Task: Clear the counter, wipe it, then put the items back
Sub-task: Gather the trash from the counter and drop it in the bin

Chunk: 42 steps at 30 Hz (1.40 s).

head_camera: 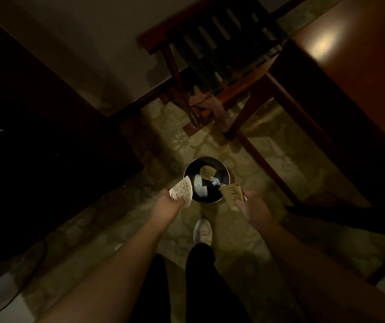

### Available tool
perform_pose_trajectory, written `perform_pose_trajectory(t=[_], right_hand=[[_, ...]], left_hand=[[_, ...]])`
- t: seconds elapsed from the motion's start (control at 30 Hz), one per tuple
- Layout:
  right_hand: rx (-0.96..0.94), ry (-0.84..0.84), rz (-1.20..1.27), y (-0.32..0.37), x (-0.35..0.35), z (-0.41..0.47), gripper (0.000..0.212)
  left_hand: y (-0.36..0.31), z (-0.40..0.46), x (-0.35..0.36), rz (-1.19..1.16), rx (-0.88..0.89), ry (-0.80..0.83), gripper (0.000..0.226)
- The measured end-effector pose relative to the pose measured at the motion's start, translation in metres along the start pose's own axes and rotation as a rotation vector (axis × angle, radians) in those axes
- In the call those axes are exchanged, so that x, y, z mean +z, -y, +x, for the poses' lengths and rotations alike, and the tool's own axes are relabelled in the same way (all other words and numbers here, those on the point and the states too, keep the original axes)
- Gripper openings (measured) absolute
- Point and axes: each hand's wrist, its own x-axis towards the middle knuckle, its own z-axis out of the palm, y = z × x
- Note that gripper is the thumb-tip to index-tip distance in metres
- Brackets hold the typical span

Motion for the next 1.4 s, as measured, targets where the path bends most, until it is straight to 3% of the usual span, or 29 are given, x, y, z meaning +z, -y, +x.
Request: perform_pose_trajectory(t=[0.27, 0.57, 0.73, 0.97, 1.2, 1.4], right_hand=[[0.079, 0.073, -0.092, -0.029, 0.058, 0.098, 0.025], [0.009, 0.073, -0.19, -0.049, 0.112, 0.188, 0.031], [-0.073, -0.036, -0.288, -0.055, 0.131, 0.211, 0.038], [-0.136, 0.122, -0.442, -0.064, 0.133, 0.198, 0.066], [-0.147, 0.161, -0.396, -0.04, 0.11, 0.162, 0.049], [-0.145, 0.19, -0.429, -0.01, 0.075, 0.102, 0.037]], left_hand=[[0.046, 0.107, 0.065, 0.103, -0.058, 0.064, 0.041], [0.072, 0.2, 0.12, 0.0, -0.09, 0.083, 0.045], [0.072, 0.225, 0.135, -0.049, -0.111, 0.091, 0.051], [0.073, 0.218, 0.126, -0.071, -0.183, 0.123, 0.044], [0.062, 0.181, 0.089, -0.028, -0.159, 0.137, 0.017], [0.045, 0.126, 0.032, 0.114, -0.098, 0.116, 0.013]])
